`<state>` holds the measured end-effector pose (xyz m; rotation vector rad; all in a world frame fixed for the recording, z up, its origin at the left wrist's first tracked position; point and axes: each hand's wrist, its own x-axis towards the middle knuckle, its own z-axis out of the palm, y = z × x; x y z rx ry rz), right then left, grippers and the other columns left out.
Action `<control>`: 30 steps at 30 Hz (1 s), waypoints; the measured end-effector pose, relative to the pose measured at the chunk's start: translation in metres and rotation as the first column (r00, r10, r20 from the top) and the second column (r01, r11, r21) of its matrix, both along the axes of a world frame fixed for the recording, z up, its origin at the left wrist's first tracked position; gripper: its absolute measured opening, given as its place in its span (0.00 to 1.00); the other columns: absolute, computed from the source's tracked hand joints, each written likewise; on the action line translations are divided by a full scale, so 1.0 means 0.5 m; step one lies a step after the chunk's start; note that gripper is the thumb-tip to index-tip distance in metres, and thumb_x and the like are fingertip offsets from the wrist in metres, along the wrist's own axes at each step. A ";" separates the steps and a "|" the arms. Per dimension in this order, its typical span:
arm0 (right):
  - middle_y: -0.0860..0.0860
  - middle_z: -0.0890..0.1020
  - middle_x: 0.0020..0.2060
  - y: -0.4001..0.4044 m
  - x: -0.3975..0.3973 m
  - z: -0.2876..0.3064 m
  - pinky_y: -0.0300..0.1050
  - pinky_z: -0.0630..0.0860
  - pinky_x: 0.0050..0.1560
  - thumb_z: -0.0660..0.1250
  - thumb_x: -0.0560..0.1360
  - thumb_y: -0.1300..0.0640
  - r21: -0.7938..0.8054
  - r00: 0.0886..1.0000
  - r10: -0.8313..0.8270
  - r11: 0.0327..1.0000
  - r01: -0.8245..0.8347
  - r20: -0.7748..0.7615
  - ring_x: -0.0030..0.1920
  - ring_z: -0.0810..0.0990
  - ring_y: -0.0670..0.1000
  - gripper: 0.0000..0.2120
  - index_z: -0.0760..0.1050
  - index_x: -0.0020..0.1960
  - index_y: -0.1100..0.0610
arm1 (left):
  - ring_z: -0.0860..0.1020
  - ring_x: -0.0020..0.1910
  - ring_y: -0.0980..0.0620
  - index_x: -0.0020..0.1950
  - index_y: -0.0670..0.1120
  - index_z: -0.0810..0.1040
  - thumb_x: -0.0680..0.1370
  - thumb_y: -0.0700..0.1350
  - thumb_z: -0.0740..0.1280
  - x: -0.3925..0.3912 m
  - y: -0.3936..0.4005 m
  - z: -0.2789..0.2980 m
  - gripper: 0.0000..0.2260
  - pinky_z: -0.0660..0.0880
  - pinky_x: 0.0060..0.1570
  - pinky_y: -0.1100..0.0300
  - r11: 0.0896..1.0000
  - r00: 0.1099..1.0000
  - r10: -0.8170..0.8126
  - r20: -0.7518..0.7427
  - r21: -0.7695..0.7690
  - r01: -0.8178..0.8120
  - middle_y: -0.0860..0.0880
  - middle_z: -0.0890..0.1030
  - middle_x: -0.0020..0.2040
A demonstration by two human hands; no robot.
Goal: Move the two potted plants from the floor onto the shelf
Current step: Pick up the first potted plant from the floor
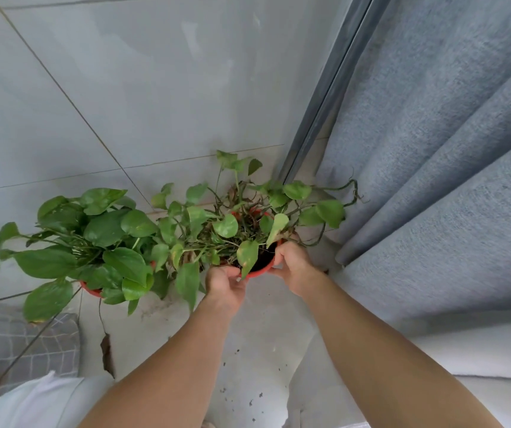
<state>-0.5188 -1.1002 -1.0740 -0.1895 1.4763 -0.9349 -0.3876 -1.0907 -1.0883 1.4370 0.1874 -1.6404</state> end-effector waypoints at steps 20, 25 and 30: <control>0.51 0.76 0.40 0.037 -0.013 0.292 0.45 0.60 0.39 0.54 0.48 0.67 -0.401 1.000 -0.003 0.916 0.014 0.027 0.42 0.70 0.52 0.27 0.75 0.44 0.54 | 0.76 0.55 0.44 0.52 0.46 0.76 0.71 0.30 0.53 0.082 0.016 0.306 0.19 0.68 0.65 0.36 0.815 0.950 -0.255 0.182 -0.488 0.313 0.47 0.81 0.51; 0.51 0.77 0.44 0.037 -0.023 0.361 0.46 0.59 0.39 0.55 0.50 0.68 -0.501 0.998 0.024 0.866 0.005 0.051 0.47 0.70 0.53 0.28 0.72 0.48 0.54 | 0.73 0.67 0.47 0.72 0.51 0.72 0.74 0.30 0.54 0.091 0.016 0.366 0.30 0.60 0.71 0.33 0.757 0.942 -0.233 0.240 -0.563 0.331 0.50 0.76 0.70; 0.54 0.75 0.48 0.031 -0.019 0.420 0.46 0.60 0.37 0.55 0.50 0.68 -0.579 0.998 0.033 0.815 0.009 0.062 0.45 0.70 0.54 0.32 0.72 0.55 0.58 | 0.72 0.71 0.44 0.73 0.48 0.72 0.83 0.34 0.56 0.092 0.001 0.394 0.20 0.59 0.70 0.28 0.773 0.975 -0.166 0.147 -0.595 0.221 0.48 0.79 0.67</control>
